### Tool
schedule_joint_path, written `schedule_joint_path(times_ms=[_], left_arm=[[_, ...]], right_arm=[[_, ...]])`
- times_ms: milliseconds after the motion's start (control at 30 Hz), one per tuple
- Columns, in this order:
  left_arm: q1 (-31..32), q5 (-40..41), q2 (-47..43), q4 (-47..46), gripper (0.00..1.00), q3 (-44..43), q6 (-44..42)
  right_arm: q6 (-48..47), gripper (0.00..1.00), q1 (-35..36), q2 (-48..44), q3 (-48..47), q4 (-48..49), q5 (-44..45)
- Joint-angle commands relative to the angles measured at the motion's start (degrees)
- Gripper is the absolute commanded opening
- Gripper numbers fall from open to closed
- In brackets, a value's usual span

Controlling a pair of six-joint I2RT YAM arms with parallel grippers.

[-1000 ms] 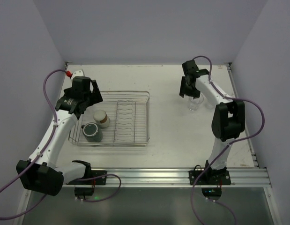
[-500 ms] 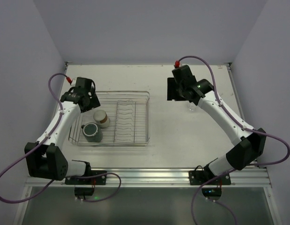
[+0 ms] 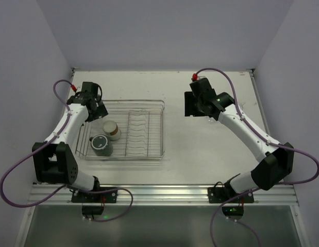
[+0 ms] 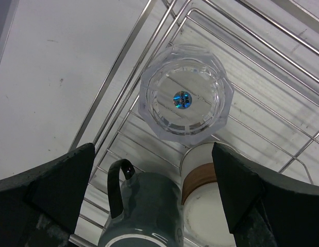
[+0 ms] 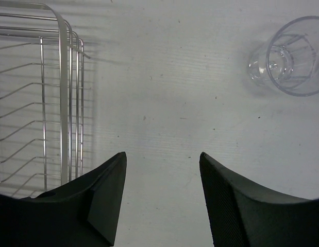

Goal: Unload the cups from the dish rack

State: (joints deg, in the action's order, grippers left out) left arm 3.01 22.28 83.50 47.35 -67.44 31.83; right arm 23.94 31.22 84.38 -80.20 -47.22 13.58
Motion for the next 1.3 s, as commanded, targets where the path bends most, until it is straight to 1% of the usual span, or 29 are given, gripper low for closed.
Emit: schedule_joint_path(times_ms=[0, 167, 400, 433, 700, 900, 1233, 1267], left_arm=[[-1.16, -1.19, 1.48, -1.47, 1.00, -3.40, -0.98], [-2.92, -3.55, 2.89, -3.49, 1.00, -4.01, -2.04], [-3.01, -5.58, 6.32, -5.07, 1.00, -5.33, -2.57], [-4.57, -6.63, 7.02, -5.43, 1.00, -5.59, -2.57], [-4.59, -8.22, 8.87, -6.66, 1.00, -7.09, -2.30], [-4.85, -9.01, 11.94, -6.75, 1.00, -8.76, -2.30], [-4.94, -9.19, 11.86, -8.15, 0.93, -7.18, -2.65], [-4.94, -9.19, 11.94, -8.33, 0.90, -7.27, -2.74]], right_arm=[[-0.57, 0.61, 0.24, -2.29, 0.14, 2.57, -0.66], [-0.48, 0.61, 0.24, -2.11, 0.66, 3.01, -1.01], [-0.57, 0.61, 0.24, -1.67, 1.19, 3.36, -0.93], [-0.57, 0.61, 0.24, -1.59, 1.19, 3.45, -0.84], [-0.48, 0.61, 0.24, -0.80, 1.89, 4.15, -1.28], [-0.48, 0.61, 0.24, -0.44, 1.98, 4.24, -1.54], [-0.30, 0.61, 0.33, -0.36, 1.37, 4.07, -1.81], [-0.30, 0.61, 0.24, -0.27, 1.37, 4.15, -1.98]])
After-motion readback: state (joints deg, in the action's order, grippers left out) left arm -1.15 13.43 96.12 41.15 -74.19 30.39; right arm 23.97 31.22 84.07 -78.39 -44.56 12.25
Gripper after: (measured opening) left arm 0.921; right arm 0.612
